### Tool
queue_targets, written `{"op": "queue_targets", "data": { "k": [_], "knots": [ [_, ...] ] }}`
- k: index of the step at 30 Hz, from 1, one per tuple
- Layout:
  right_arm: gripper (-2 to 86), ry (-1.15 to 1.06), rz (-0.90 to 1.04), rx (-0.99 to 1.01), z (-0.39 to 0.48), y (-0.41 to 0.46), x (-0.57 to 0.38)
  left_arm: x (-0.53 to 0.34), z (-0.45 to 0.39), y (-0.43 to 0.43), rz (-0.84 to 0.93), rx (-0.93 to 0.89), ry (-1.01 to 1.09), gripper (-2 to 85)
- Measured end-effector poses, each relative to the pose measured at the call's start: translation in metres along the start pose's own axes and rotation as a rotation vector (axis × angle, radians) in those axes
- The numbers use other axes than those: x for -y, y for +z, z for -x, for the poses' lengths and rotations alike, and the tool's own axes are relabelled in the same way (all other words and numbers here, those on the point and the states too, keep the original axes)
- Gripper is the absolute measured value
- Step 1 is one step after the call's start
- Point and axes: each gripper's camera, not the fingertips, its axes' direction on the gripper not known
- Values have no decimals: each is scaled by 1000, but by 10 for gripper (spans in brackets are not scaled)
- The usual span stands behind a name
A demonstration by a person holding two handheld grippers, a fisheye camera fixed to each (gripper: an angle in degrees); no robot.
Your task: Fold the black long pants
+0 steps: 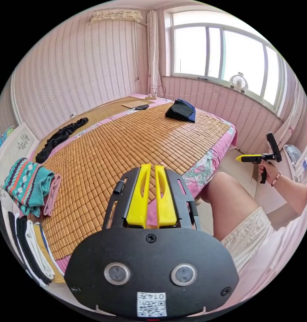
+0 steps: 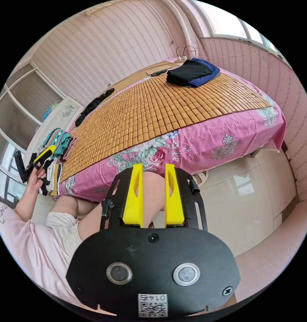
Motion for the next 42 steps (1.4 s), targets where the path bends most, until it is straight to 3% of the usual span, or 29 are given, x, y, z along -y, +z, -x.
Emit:
{"op": "queue_targets", "data": {
  "k": [8, 13, 23, 30, 35, 42],
  "knots": [
    [106, -147, -107, 23, -17, -12, 137, 103, -27, 109, 29, -119, 72, 40],
    [153, -200, -129, 27, -30, -6, 228, 177, -36, 202, 11, -189, 59, 69],
    [155, -248, -286, -238, -76, 24, 391, 363, -61, 409, 50, -172, 64, 124],
    [118, -318, -123, -276, -95, 52, 445, 437, -88, 534, 173, -102, 18, 143],
    [73, -376, -96, -304, -90, 50, 451, 445, -80, 577, 238, -185, -62, 138],
    [40, -378, -247, -168, -45, -13, 417, 446, -58, 540, 208, -284, 17, 54]
  ]
}}
